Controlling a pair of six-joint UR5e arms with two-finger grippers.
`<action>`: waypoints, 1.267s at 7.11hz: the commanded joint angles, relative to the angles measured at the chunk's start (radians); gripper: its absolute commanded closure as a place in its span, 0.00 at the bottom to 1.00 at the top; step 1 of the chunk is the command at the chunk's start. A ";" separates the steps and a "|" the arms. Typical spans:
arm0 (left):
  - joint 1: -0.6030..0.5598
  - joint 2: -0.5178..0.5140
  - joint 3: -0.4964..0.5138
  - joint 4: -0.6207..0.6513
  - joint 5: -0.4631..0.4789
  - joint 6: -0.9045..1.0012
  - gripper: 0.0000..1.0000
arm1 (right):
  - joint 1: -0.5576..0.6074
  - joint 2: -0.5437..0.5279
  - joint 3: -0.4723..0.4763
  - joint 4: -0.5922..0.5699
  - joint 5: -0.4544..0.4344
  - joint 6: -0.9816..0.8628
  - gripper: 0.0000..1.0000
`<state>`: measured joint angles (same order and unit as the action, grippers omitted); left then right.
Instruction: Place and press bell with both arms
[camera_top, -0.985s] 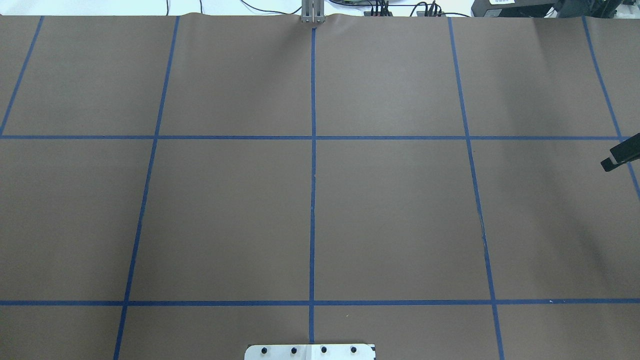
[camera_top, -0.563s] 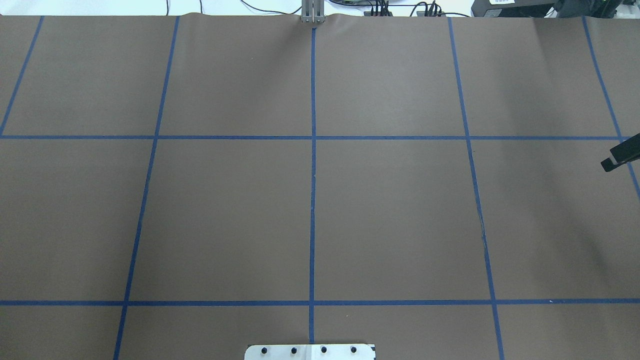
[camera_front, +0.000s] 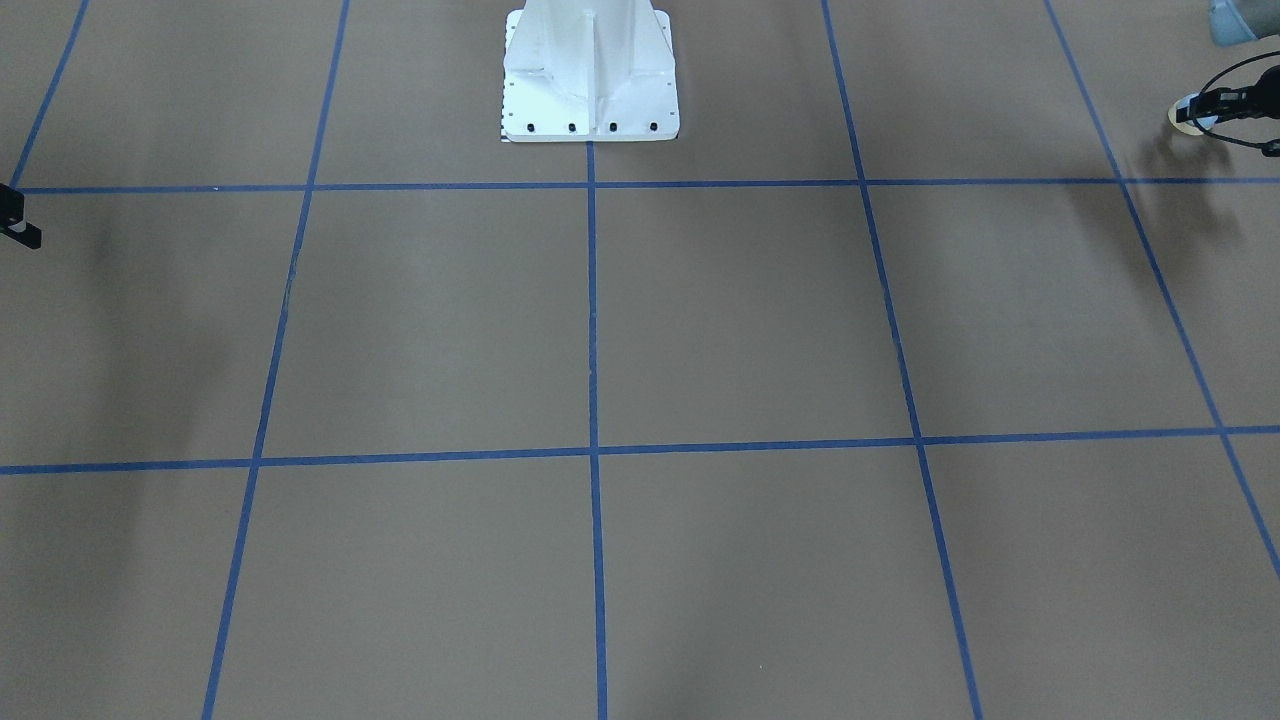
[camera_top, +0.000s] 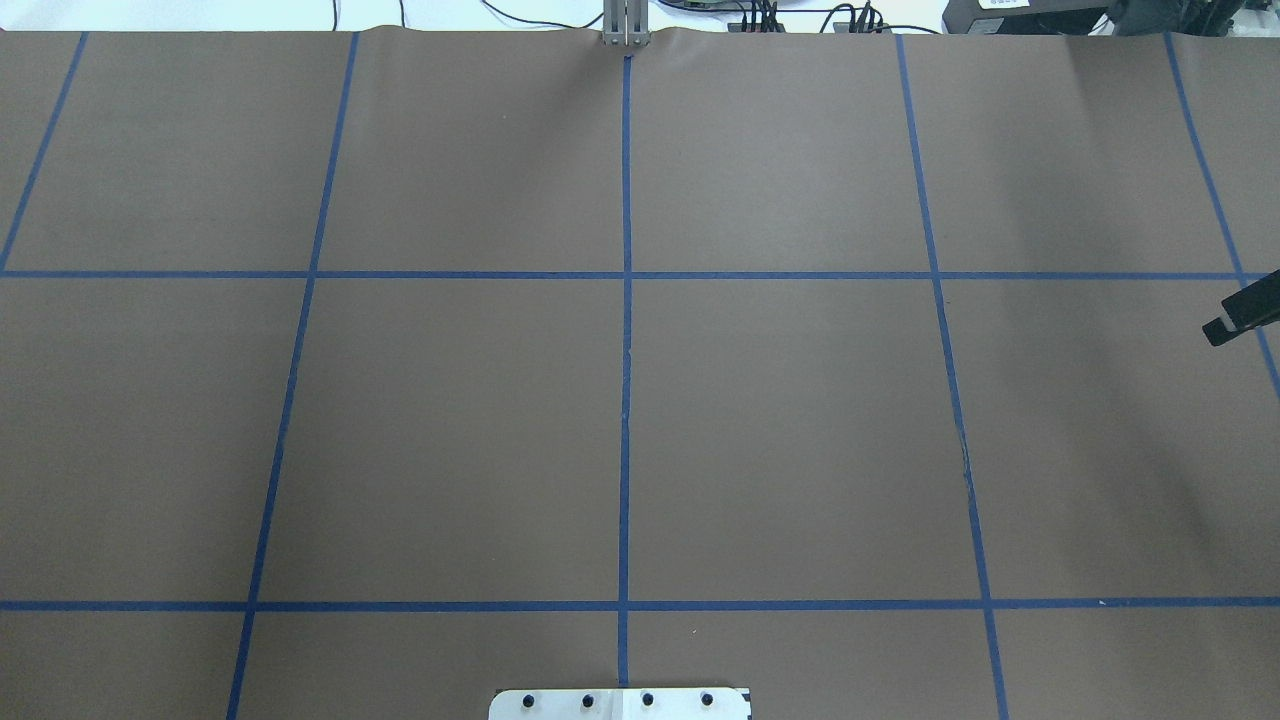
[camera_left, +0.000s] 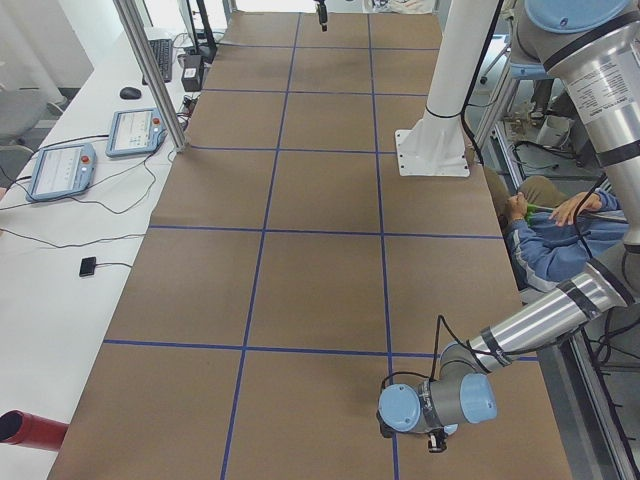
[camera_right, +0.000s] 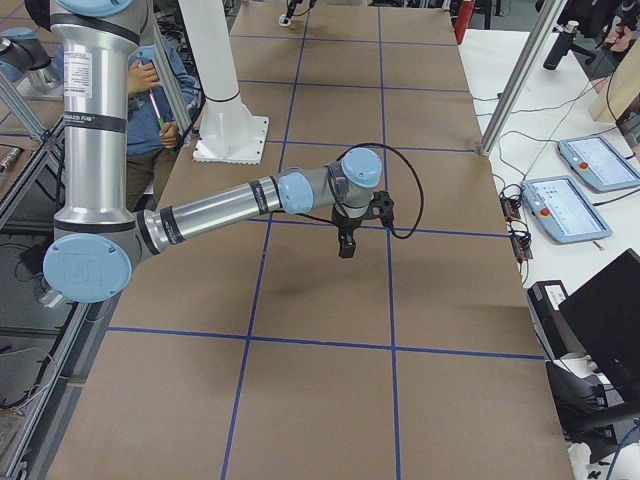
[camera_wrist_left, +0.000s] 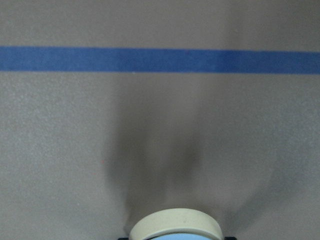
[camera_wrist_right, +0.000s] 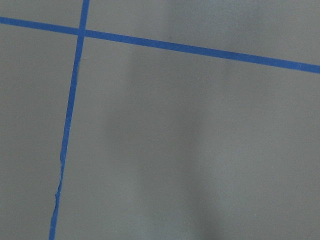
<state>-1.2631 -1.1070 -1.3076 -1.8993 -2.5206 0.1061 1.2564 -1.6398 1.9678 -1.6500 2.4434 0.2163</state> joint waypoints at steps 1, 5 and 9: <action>0.001 0.004 -0.007 -0.042 -0.030 -0.003 0.83 | 0.000 -0.006 0.008 0.001 0.003 0.000 0.00; -0.001 0.052 -0.310 0.056 -0.067 -0.168 0.87 | 0.000 -0.008 0.006 -0.001 0.005 0.000 0.00; 0.054 -0.254 -0.603 0.492 -0.081 -0.398 0.87 | 0.000 0.000 0.010 0.003 0.009 0.000 0.00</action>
<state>-1.2391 -1.2206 -1.8484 -1.5439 -2.5986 -0.1939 1.2563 -1.6440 1.9765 -1.6481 2.4538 0.2164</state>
